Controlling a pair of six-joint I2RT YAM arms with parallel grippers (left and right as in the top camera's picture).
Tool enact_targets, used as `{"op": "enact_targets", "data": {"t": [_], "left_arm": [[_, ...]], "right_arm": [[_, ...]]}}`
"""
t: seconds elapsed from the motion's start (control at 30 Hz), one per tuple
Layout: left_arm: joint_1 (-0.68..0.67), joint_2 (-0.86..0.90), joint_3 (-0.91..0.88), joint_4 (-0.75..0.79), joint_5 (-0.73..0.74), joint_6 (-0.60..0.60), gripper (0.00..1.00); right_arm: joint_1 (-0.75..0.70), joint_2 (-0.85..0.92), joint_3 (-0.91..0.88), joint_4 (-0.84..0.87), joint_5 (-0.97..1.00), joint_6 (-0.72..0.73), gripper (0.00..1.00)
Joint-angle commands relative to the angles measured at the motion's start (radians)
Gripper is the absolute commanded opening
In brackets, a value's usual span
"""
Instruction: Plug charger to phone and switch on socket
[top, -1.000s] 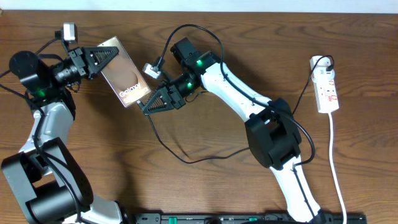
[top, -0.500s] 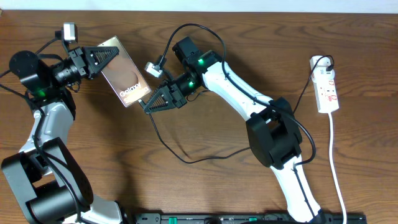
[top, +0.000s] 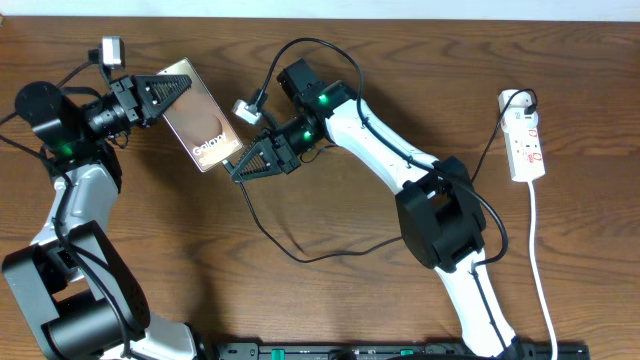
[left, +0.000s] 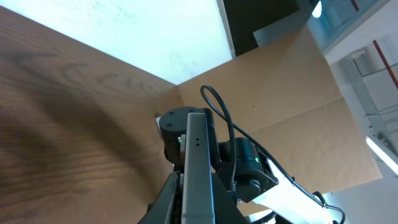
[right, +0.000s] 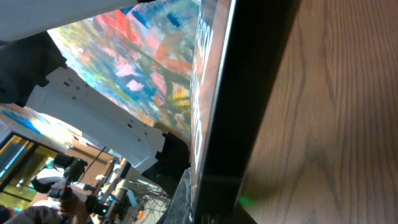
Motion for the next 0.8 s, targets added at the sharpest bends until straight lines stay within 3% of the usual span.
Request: {"op": "enact_targets", "data": {"t": [0.0, 0.77], "left_arm": [[0.002, 0.002, -0.002, 0.009, 0.031, 0.002, 0.07], [-0.012, 0.002, -0.002, 0.009, 0.031, 0.029, 0.07]], "right_arm": [[-0.011, -0.005, -0.001, 0.006, -0.028, 0.010, 0.01], [-0.011, -0.005, -0.001, 0.117, -0.027, 0.089, 0.01]]}}
